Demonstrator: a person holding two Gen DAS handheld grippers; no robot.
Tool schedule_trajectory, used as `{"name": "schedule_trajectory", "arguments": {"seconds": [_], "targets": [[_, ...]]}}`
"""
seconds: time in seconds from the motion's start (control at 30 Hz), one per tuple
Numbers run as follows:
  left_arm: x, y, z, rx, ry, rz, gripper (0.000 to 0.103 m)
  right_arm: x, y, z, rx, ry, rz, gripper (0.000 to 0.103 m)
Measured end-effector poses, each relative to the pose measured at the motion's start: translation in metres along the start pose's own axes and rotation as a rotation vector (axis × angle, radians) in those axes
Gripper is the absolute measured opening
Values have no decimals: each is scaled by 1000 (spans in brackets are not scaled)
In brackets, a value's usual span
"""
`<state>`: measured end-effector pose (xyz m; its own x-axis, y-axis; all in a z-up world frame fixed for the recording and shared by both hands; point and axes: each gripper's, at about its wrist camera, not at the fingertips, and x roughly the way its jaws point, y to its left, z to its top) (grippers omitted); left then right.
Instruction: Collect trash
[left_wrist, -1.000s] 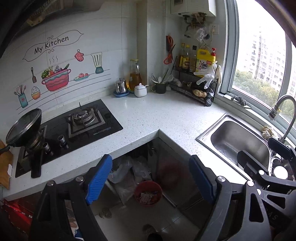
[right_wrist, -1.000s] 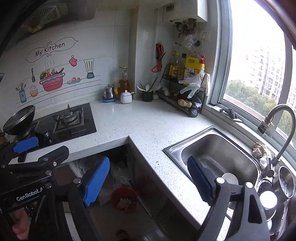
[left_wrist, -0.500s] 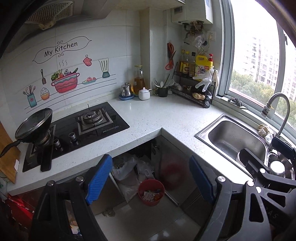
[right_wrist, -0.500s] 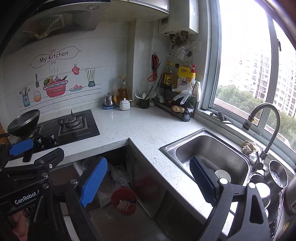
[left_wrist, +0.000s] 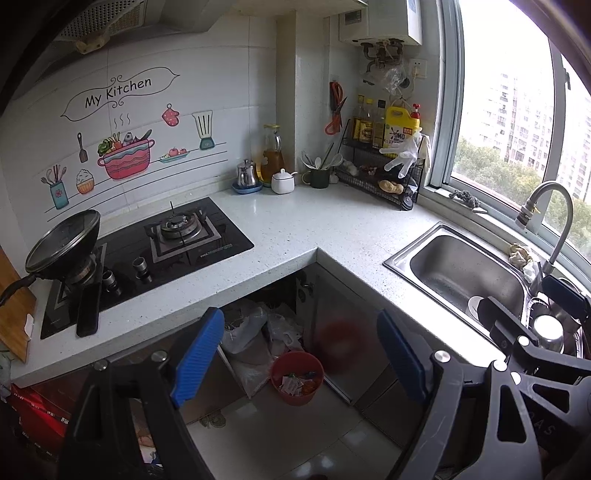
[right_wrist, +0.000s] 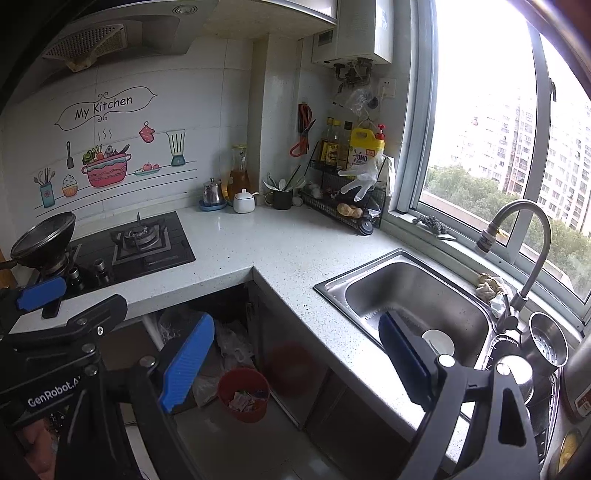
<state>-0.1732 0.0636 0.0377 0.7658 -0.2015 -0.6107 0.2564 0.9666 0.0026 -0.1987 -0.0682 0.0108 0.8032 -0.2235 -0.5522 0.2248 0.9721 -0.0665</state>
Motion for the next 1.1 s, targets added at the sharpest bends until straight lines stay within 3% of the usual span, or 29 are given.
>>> {"name": "schedule_trajectory", "arguments": {"seconds": [1.1], "targets": [[-10, -21, -9, 35, -2, 11, 83, -8, -6, -8, 8, 24, 12, 90]]}}
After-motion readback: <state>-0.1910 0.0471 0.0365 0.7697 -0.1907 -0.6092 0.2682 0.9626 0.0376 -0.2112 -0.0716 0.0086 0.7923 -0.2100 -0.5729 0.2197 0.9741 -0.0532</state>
